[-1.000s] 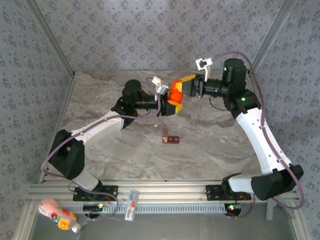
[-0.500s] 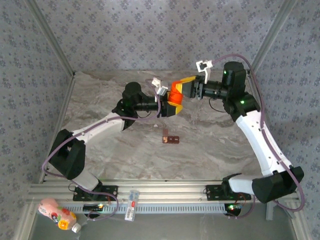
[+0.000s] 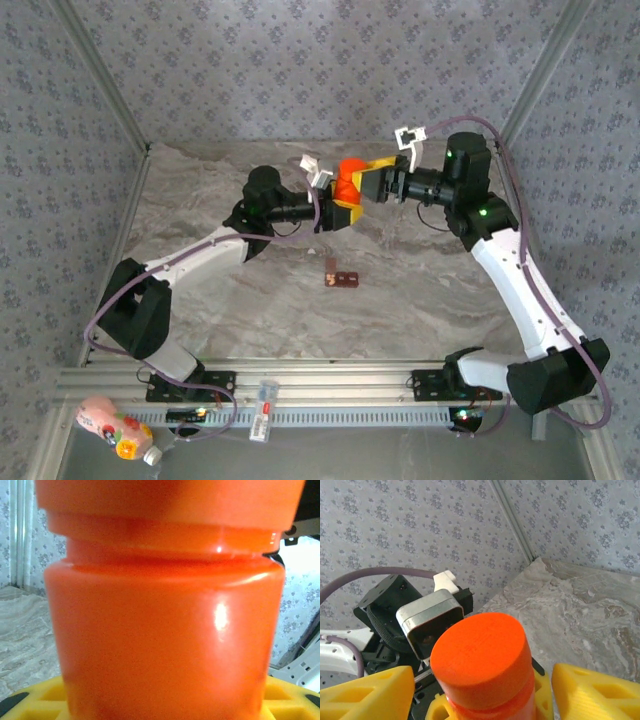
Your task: Sort the pills into containers
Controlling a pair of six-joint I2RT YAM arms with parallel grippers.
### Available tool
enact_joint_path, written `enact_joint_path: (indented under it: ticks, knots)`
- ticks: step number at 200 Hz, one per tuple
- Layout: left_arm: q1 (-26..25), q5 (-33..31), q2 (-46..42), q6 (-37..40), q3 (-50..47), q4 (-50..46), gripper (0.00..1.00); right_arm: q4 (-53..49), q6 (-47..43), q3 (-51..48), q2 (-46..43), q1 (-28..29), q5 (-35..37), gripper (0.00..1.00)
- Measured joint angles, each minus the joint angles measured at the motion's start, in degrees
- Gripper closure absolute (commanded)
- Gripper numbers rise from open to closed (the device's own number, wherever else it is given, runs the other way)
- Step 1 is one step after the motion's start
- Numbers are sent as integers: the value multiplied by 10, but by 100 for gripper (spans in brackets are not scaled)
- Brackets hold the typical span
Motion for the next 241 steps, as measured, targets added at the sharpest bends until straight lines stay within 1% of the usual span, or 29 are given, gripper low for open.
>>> enact_joint_path:
  ticks: [35, 82, 123, 133, 150, 171, 204, 215, 241]
  knots:
    - [1, -4, 0, 3, 2, -2, 100, -21, 0, 23, -2, 1, 2, 14]
    - [-1, -2, -6, 11, 9, -12, 100, -78, -27, 114, 19, 19, 19, 14]
    - [-1, 0, -10, 20, 16, -25, 100, -129, -59, 138, 45, 42, 44, 16]
    - [-3, 0, -11, 22, 16, -26, 100, -138, -66, 140, 51, 47, 47, 19]
    - [-7, 0, -12, 26, 16, -26, 100, -151, -73, 142, 58, 53, 51, 28]
    - [-8, 5, -14, 30, 16, -30, 100, -163, -82, 144, 61, 55, 58, 45]
    - [-8, 9, -15, 35, 19, -34, 100, -168, -87, 149, 62, 54, 62, 60]
    - [-8, 9, -15, 35, 19, -35, 100, -168, -86, 149, 62, 54, 62, 62]
    - [-8, 7, -15, 35, 19, -35, 100, -157, -80, 141, 59, 47, 57, 64]
